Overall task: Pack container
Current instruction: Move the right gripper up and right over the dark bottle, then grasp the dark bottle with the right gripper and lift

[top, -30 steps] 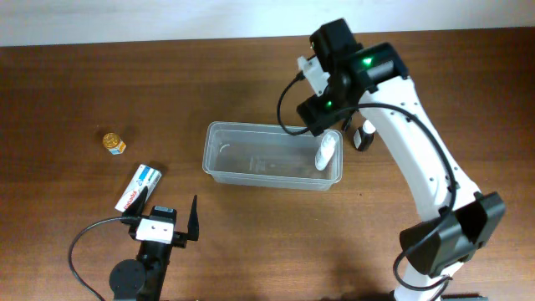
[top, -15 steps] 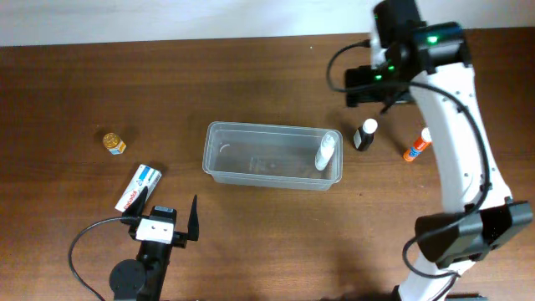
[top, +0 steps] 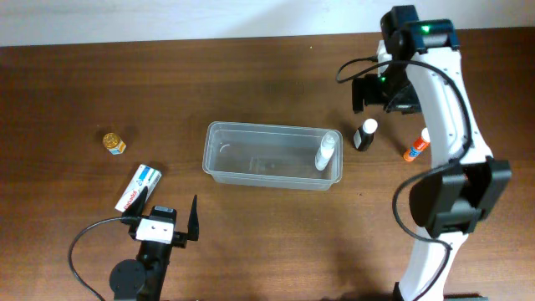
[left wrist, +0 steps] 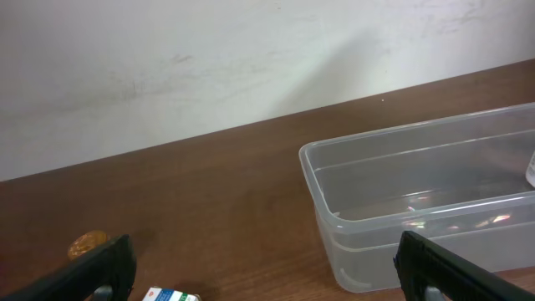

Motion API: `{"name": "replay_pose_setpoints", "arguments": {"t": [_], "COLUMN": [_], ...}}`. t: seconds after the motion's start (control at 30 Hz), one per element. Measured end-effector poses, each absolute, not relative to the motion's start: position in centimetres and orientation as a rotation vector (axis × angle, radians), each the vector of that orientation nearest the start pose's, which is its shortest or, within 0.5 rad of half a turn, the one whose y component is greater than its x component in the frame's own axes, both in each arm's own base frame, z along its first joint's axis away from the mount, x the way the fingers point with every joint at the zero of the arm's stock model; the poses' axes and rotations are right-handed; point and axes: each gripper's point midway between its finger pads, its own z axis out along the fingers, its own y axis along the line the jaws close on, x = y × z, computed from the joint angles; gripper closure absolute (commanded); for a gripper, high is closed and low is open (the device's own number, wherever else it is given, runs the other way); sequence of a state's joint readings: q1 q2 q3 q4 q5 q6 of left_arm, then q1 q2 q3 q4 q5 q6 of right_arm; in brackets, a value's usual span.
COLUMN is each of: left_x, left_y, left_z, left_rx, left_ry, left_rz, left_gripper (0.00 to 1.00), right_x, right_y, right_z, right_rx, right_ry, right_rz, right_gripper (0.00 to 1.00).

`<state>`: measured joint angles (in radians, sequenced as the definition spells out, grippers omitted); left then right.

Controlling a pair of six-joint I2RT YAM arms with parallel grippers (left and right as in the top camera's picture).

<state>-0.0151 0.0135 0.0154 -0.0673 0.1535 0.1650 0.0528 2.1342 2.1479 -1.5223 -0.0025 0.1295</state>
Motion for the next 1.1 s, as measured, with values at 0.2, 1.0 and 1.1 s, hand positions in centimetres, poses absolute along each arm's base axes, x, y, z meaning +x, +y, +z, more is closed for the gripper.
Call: {"name": "replay_pose_setpoints", "arguments": {"t": [0.2,1.0,1.1], "left_x": [24.4,24.4,24.4], "left_y": [-3.0,-3.0,-3.0], "left_z": [16.2,16.2,16.2], "left_rx": [0.264,0.263,0.263], "left_ry": [1.614,1.614,1.614], "left_rz": [-0.011,-0.01,-0.01], "left_gripper": [0.0,0.01,0.01], "right_x": [41.9,42.0,42.2], "right_y": [2.3,1.8,1.9], "right_z": [11.9,7.1,7.1], "right_rx": [0.12,0.029,0.011], "right_ry": [3.177,3.208,3.199], "right_rz": [0.004,0.017,0.023], "right_gripper": [0.15,0.42,0.54]}}
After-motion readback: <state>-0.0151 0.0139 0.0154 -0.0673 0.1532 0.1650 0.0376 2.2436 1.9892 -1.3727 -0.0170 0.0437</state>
